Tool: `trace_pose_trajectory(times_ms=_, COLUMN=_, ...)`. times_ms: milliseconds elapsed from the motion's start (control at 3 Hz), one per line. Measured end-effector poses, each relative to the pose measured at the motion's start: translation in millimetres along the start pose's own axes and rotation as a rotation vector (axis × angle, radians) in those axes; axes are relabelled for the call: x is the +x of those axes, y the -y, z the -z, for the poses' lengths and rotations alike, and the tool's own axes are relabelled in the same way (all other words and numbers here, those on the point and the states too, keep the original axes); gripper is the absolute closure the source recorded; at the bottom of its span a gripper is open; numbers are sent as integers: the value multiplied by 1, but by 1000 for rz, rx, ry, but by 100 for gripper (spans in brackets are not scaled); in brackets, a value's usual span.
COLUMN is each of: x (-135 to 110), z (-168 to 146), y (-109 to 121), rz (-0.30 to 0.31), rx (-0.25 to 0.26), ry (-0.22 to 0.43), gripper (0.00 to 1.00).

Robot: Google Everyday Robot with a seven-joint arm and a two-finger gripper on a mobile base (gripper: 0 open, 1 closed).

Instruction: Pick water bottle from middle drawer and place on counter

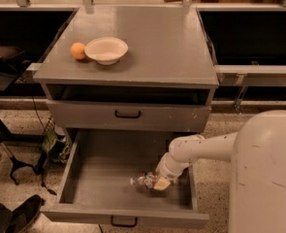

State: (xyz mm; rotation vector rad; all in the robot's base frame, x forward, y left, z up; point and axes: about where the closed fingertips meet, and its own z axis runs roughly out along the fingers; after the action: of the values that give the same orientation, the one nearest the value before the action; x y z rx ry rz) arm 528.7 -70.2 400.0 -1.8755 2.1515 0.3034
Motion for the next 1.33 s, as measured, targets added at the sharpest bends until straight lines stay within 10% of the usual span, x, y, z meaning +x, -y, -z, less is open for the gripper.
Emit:
trace_pose_trajectory(times_ms=667, x=-27, z=105, y=16, rz=-21, rx=-19, ry=89, gripper=100)
trace_pose_trajectory(times_ms=1333, x=-42, z=324, y=42, rz=12, rx=82, ry=118, gripper=100)
